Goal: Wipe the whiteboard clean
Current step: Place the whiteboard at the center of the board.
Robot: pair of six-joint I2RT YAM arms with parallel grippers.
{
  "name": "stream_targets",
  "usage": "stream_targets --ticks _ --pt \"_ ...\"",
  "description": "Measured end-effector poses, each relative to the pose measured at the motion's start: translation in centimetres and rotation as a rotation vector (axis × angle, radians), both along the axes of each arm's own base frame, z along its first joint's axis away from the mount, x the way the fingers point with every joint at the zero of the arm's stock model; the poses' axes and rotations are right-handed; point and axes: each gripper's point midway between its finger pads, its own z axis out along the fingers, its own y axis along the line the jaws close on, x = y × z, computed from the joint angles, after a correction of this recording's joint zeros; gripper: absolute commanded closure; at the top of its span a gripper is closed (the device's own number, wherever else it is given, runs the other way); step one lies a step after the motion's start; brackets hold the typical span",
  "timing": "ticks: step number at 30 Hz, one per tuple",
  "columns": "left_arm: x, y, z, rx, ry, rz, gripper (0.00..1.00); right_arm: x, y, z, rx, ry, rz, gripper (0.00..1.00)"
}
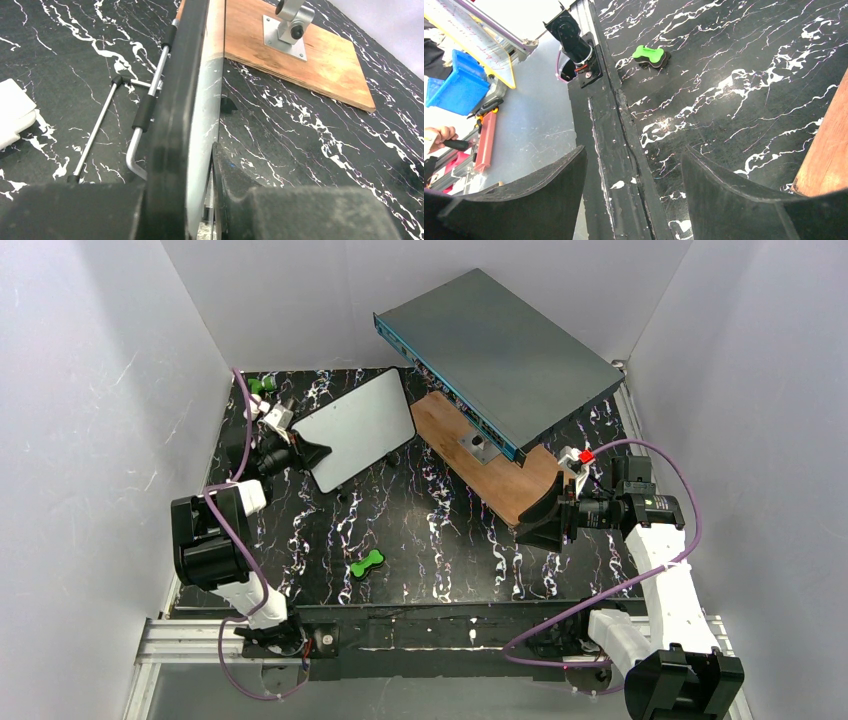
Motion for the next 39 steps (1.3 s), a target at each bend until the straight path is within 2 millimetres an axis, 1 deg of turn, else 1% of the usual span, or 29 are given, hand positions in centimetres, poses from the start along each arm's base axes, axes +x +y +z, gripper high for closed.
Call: stream_targets --ticks 4,7,10,13,19,21,22,33,39 --pt "0.2 0.4 -0.5 0.016 0.009 0.024 0.82 0.0 0.0 0.0 0.001 -0.003 0.001 0.25" --pt "0.4 0.9 -0.8 0.032 0.013 0.053 0.74 0.0 0.0 0.0 0.001 -0.001 0.002 0.25" --pt "0.7 1.5 -1.2 0.047 0.012 0.088 0.61 0.0 0.0 0.0 0.001 -0.001 0.002 0.25" --pt "0.8 2.1 -1.6 0.056 0.022 0.121 0.56 -0.1 0.0 0.1 0.006 -0.002 0.004 0.25" --pt "1.1 2.8 -1.6 0.060 0.027 0.156 0.45 -0.1 0.1 0.1 0.007 -0.001 0.006 0.25" --pt "1.2 3.0 -1.6 0.060 0.028 0.166 0.35 -0.1 0.1 0.1 0.007 -0.001 0.006 0.25" --pt "1.2 3.1 -1.6 0.059 0.029 0.170 0.34 -0.1 0.1 0.1 0.007 -0.001 0.006 0.25" --pt "1.7 4.3 -1.0 0.065 0.032 0.247 0.33 -0.2 0.1 0.1 0.008 0.001 0.008 0.25" --pt "1.5 5.3 -0.6 0.057 0.026 0.302 0.33 -0.4 0.1 0.1 0.012 0.002 0.012 0.25"
